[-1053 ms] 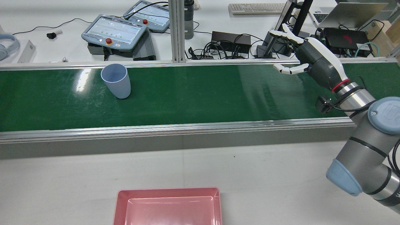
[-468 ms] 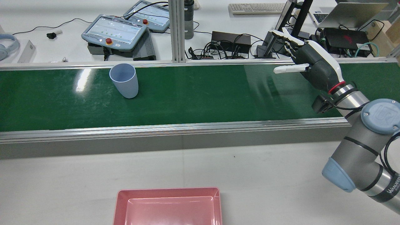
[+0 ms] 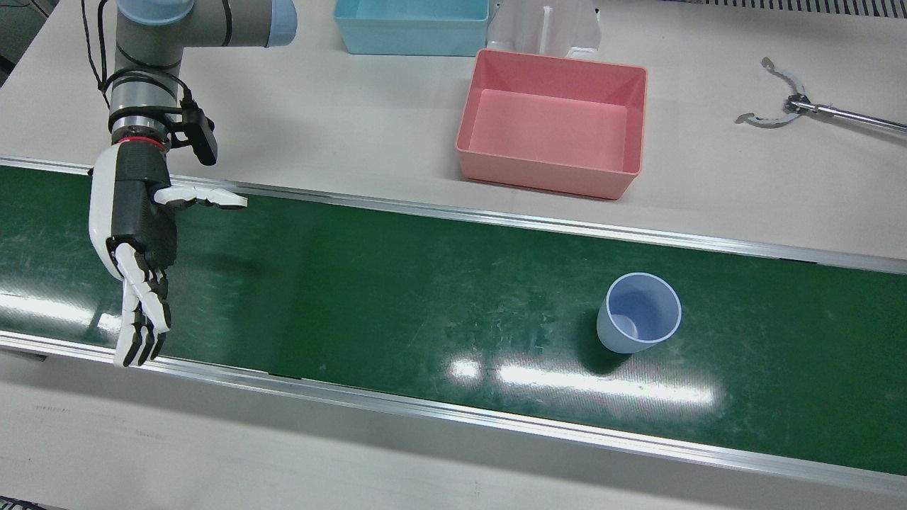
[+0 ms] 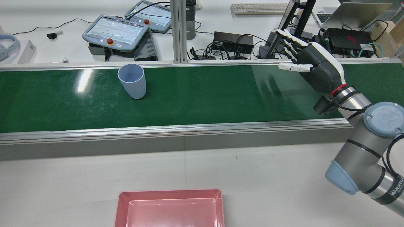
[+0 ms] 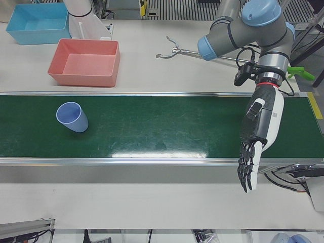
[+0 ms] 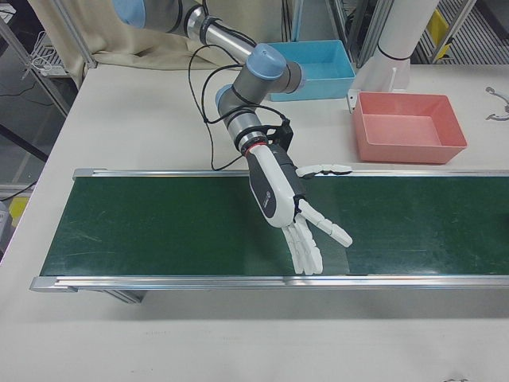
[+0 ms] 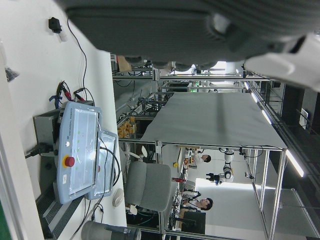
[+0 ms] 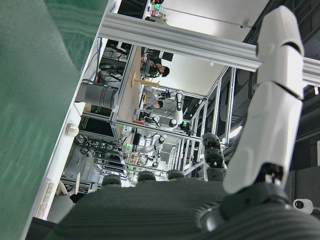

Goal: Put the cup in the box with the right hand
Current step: 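Shift the right hand along the belt, waiting for the blue cup, then move the open right hand toward the approaching blue cup, then close the right hand fingers around the blue cup on the belt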

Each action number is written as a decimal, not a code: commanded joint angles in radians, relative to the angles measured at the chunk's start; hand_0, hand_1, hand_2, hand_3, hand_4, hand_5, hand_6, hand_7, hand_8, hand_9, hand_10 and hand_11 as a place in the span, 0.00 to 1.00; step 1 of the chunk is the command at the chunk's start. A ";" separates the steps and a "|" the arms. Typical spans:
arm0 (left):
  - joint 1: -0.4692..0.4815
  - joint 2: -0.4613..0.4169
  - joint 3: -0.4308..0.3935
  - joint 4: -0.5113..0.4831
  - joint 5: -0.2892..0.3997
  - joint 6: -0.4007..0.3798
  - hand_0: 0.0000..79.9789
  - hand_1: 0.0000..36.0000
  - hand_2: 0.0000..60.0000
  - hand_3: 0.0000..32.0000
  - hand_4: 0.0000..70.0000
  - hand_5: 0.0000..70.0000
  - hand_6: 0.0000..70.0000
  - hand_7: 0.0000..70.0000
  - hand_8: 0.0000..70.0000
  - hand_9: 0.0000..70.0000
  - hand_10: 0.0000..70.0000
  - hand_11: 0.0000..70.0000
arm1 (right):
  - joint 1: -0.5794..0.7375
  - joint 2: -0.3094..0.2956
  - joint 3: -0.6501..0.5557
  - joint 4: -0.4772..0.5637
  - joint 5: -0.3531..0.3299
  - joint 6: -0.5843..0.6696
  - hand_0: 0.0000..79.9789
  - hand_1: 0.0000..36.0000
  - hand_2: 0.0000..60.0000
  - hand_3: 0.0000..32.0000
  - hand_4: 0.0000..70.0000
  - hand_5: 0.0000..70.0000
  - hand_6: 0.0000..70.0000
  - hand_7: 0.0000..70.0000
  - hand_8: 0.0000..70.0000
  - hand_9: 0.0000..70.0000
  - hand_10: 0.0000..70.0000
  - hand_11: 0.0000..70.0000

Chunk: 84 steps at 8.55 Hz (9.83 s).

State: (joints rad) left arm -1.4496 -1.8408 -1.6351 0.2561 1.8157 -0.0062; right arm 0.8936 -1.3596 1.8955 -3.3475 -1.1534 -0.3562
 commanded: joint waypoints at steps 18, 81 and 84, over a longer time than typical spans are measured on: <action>0.000 0.000 0.000 0.000 0.001 0.000 0.00 0.00 0.00 0.00 0.00 0.00 0.00 0.00 0.00 0.00 0.00 0.00 | -0.025 0.008 -0.003 -0.001 0.004 0.010 0.61 0.61 0.23 0.00 0.00 0.07 0.00 0.00 0.00 0.00 0.00 0.00; 0.000 0.000 0.000 0.000 0.001 0.000 0.00 0.00 0.00 0.00 0.00 0.00 0.00 0.00 0.00 0.00 0.00 0.00 | -0.160 0.040 -0.004 -0.049 0.090 0.115 0.62 0.70 0.41 0.00 0.00 0.08 0.00 0.00 0.00 0.00 0.00 0.00; 0.001 0.000 0.001 0.000 -0.001 0.000 0.00 0.00 0.00 0.00 0.00 0.00 0.00 0.00 0.00 0.00 0.00 0.00 | -0.165 0.043 -0.010 -0.055 0.092 0.112 0.69 1.00 1.00 0.00 0.00 0.16 0.13 0.36 0.11 0.21 0.12 0.22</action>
State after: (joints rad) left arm -1.4491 -1.8407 -1.6349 0.2562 1.8158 -0.0061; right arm 0.7314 -1.3174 1.8890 -3.3994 -1.0620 -0.2411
